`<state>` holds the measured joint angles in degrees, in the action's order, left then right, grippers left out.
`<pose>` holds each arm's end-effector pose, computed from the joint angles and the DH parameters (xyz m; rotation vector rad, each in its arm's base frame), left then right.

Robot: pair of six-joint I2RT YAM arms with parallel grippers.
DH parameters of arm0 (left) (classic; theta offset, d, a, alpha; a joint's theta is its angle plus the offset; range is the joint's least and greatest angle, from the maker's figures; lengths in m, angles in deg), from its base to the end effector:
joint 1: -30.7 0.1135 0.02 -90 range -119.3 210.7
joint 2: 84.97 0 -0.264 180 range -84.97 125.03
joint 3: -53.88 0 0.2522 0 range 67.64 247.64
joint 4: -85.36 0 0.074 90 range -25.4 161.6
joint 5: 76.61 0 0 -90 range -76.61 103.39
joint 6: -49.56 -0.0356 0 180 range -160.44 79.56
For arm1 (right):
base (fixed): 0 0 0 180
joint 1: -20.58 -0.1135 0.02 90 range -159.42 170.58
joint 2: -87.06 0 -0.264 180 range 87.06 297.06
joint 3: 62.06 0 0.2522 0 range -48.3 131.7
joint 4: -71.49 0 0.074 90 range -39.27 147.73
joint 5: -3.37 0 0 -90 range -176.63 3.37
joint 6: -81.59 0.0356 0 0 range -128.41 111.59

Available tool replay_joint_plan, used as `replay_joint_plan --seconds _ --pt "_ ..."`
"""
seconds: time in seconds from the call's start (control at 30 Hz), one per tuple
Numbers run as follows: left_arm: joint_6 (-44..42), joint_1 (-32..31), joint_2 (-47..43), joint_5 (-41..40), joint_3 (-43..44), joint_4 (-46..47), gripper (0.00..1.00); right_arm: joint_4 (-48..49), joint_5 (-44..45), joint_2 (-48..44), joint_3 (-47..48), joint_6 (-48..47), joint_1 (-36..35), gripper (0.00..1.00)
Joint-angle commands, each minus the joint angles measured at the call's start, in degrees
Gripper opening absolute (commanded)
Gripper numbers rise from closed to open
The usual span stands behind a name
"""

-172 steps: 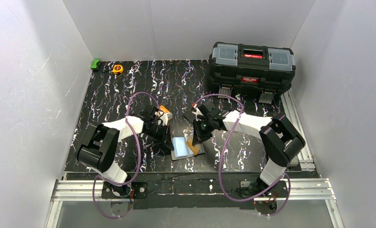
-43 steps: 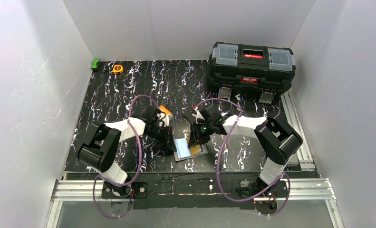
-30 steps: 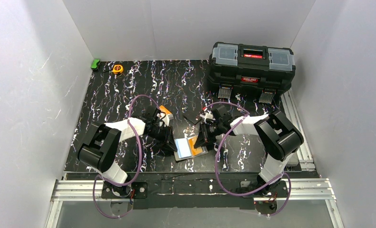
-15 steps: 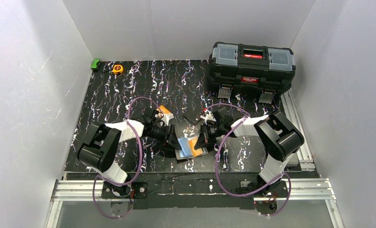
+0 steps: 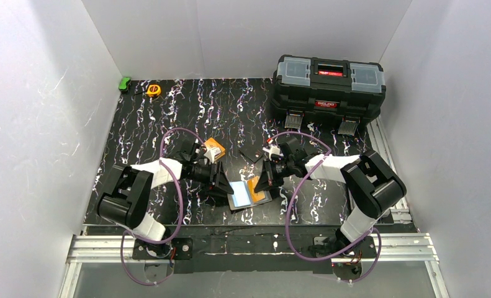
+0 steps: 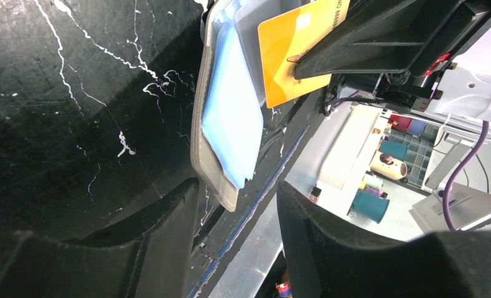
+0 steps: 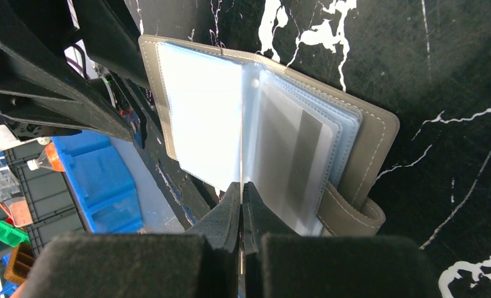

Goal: Put the credit cards into the card holder
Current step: Insert the credit card into the card holder.

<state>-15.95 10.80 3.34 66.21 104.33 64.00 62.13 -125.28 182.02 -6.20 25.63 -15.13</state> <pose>0.2350 -0.1152 0.1405 0.2526 2.6291 -1.4754 0.2355 0.1967 0.1413 -0.3854 2.6065 1.3178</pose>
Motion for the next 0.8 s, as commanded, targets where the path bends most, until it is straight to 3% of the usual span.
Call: replay_joint_plan --seconds 0.0,0.4,0.5,0.63,0.77 --pt "1.0 0.3 -0.2 1.8 0.0 1.6 0.49 0.1 -0.8 0.7 0.9 -0.6 -0.5 0.01" --pt "-0.5 -4.1 5.5 -3.0 2.8 3.3 0.47 2.6 -2.3 3.4 1.6 0.6 -1.9 0.01" --pt "-1.1 -4.6 6.3 -3.1 3.8 3.2 0.38 2.7 -2.6 3.6 1.7 0.6 -2.0 0.01" --pt "-3.1 -4.7 6.6 -4.4 4.7 0.5 0.17 2.4 -2.6 3.7 1.6 0.3 -1.9 0.01" --pt "-3.6 -4.7 6.1 -3.6 5.2 -0.3 0.08 2.3 -2.2 2.7 1.0 0.2 -0.8 0.01"
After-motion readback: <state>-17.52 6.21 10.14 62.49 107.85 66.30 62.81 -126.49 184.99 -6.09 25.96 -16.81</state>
